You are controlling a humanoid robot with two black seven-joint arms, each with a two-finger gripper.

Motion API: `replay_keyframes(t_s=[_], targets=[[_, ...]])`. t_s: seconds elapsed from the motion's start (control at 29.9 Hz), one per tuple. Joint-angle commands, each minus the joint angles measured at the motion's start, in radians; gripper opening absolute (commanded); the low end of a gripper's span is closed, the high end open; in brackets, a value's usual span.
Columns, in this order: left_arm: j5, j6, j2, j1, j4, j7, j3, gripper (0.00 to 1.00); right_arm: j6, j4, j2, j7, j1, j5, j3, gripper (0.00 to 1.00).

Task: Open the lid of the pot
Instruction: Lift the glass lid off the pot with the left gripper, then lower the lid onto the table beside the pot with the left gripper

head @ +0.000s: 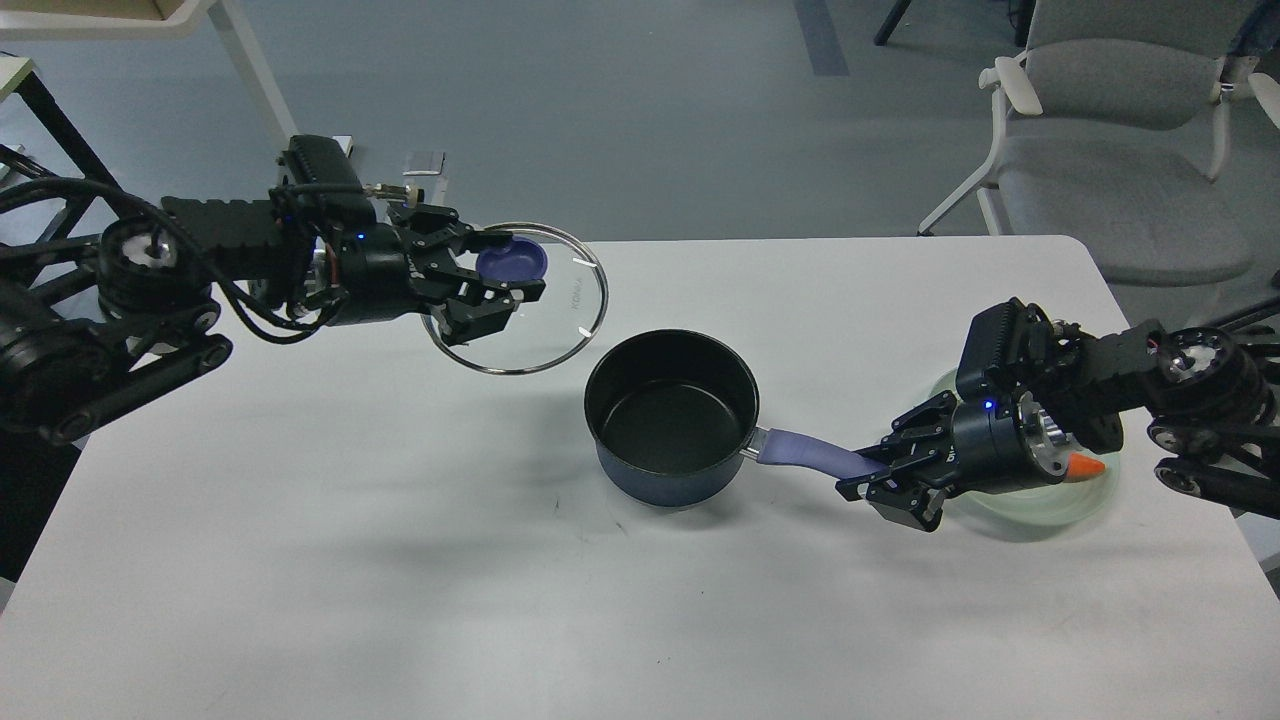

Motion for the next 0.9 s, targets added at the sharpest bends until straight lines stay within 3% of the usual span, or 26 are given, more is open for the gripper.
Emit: replay_keyframes(t_s=[0.0, 0.27, 0.5, 0.87], targets=[[-0.001, 0.093, 0.064, 0.085, -0.003, 0.0, 0.002, 0.34, 0.0, 0.0, 0.001, 0.0, 0.0, 0.0, 0.0, 0.29], [0.011, 0.304, 0.104, 0.278, 0.027, 0.0, 0.003, 0.35, -0.001, -0.002, 0.001, 0.0, 0.0, 0.0, 0.0, 0.29], [0.019, 0.36, 0.096, 0.363, 0.073, 0.0, 0.003, 0.37, -0.001, -0.002, 0.003, 0.0, 0.0, 0.0, 0.002, 0.29], [0.034, 0.359, 0.087, 0.415, 0.133, 0.0, 0.003, 0.4, -0.001, -0.002, 0.003, 0.0, 0.0, 0.0, 0.0, 0.31]])
